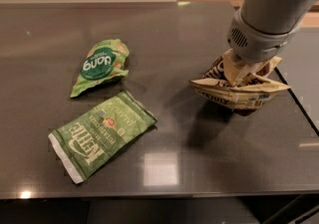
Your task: Pick brown chip bag
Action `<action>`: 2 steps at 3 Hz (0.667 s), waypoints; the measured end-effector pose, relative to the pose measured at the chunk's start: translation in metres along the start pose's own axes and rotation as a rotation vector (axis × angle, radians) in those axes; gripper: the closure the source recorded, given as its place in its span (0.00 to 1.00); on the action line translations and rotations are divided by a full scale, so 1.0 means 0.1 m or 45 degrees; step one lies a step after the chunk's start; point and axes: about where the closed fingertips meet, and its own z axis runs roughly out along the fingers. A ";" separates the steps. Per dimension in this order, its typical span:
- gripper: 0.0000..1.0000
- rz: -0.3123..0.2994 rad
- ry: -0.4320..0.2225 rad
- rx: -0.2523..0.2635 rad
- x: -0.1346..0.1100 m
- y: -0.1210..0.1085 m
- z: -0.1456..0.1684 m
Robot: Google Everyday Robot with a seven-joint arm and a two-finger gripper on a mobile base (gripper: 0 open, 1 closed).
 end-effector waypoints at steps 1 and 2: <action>1.00 -0.037 -0.050 0.011 -0.07 0.05 -0.19; 1.00 -0.066 -0.087 0.031 -0.13 0.08 -0.34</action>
Offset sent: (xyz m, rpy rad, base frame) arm -0.0034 0.0172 0.0522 -0.0223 -0.0950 0.0746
